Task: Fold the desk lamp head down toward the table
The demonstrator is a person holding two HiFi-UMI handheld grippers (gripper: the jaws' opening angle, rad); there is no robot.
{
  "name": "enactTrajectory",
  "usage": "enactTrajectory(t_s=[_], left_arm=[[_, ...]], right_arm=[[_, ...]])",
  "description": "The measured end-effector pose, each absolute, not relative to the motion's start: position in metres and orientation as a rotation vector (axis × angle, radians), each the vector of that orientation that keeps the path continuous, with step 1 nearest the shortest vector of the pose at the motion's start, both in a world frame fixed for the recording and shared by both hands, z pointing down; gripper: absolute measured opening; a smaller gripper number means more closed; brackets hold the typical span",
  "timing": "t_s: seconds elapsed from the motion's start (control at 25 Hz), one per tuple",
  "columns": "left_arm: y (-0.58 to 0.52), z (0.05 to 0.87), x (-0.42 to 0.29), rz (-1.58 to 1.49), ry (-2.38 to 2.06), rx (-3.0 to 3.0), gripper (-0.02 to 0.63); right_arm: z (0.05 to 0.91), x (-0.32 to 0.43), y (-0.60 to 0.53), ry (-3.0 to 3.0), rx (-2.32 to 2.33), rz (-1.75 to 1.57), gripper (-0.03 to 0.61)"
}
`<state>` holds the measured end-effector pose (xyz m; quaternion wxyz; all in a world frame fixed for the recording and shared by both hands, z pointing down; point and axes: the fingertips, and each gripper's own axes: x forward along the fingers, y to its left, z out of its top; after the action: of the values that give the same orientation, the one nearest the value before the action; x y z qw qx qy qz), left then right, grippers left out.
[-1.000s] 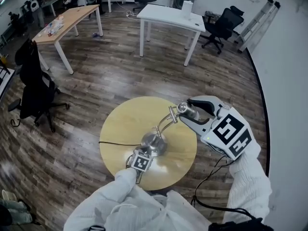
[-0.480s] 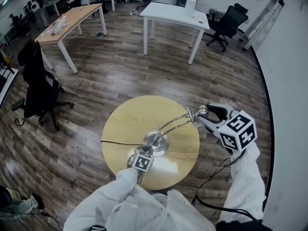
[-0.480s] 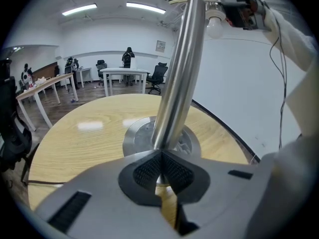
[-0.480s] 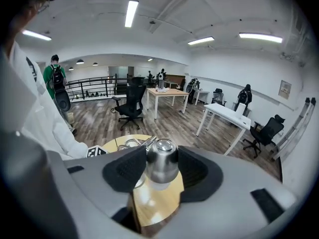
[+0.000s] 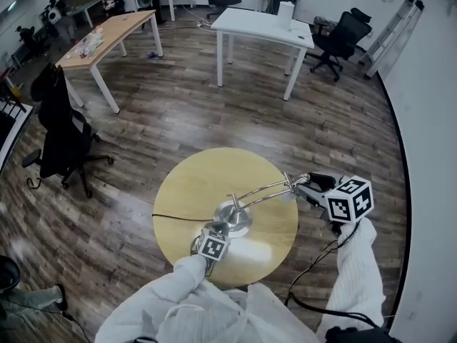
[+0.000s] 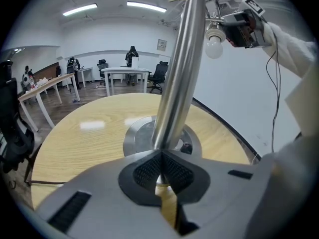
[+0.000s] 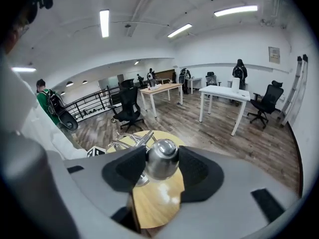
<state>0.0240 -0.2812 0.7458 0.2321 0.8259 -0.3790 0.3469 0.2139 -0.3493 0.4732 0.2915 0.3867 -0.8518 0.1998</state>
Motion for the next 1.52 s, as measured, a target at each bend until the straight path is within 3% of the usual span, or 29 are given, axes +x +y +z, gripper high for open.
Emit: enactTrajectory(t_s=[0.88,1.52], left_arm=[[-0.279,0.743,0.025,0.969,-1.067,2.243,-0.002],[-0.281,0.741,0.028,0.939,-1.123,2.191,-0.002]], right_arm=[[0.631,0.206,-0.337,-2.422,0.972,1.319,0.194],[0.66,0.189,-0.333,-2.423,0.878,1.488,0.192]])
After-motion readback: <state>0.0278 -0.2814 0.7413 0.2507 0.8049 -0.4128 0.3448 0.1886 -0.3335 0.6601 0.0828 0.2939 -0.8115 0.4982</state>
